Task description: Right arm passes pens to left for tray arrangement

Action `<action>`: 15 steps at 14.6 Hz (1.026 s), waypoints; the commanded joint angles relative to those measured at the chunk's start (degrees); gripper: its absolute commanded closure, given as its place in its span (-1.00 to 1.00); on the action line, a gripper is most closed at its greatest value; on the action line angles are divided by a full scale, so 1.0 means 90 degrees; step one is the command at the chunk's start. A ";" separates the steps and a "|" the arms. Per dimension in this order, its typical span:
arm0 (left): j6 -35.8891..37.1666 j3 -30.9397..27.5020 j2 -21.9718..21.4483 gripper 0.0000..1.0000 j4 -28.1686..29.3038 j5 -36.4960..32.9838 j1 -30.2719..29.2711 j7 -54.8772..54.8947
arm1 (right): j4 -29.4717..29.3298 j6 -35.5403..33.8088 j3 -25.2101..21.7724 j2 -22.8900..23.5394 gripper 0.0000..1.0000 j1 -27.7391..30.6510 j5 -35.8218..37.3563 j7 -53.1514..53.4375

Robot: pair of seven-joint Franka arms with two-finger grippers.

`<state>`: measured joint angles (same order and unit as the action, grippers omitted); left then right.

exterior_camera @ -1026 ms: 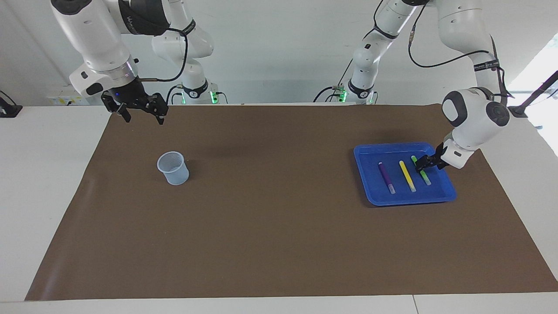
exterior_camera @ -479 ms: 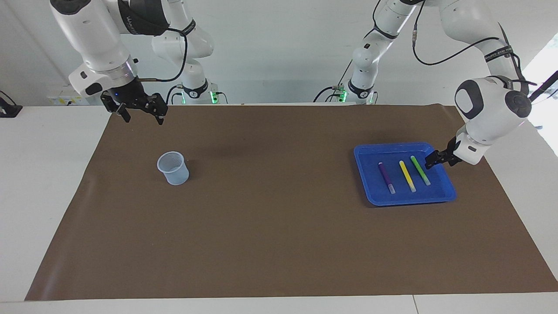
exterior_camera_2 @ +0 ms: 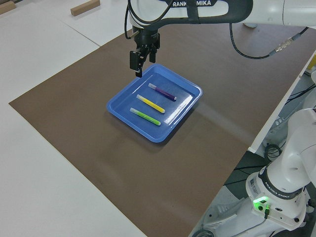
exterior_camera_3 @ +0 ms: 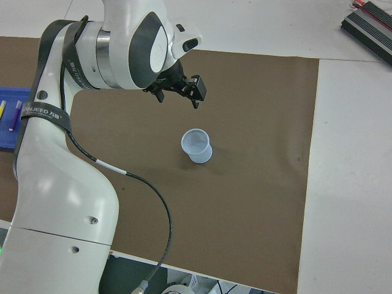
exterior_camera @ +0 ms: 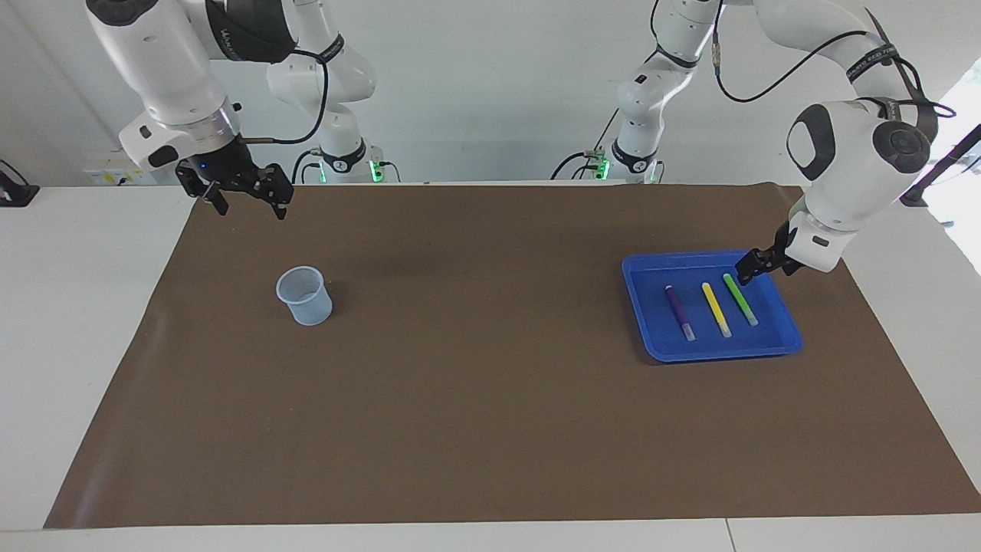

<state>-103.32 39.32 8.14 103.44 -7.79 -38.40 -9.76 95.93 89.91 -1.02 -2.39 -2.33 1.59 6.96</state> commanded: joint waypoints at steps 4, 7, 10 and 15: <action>0.0552 -0.2313 -0.0699 -1.00 -0.0039 0.0611 0.2200 -0.0068 | 0.0132 0.0030 0.0044 -0.0115 -1.00 0.0083 -0.0050 -0.0080; 0.0786 -0.4266 -0.0933 -1.00 -0.0009 0.0767 0.4163 -0.0058 | 0.0132 0.0030 0.0044 -0.0115 -1.00 0.0093 -0.0050 -0.0080; 0.1079 -0.5218 -0.0983 -1.00 -0.0145 0.0904 0.5066 -0.0067 | 0.0132 0.0030 0.0044 -0.0115 -1.00 0.0093 -0.0050 -0.0080; 0.1830 -0.5161 -0.1118 -1.00 -0.0672 0.0895 0.5097 -0.0048 | 0.0132 0.0030 0.0044 -0.0115 -1.00 0.0093 -0.0050 -0.0080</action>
<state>-90.65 -6.28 -0.70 99.93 -0.22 6.38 -10.10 95.93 89.91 -1.02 -2.39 -2.33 1.59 6.96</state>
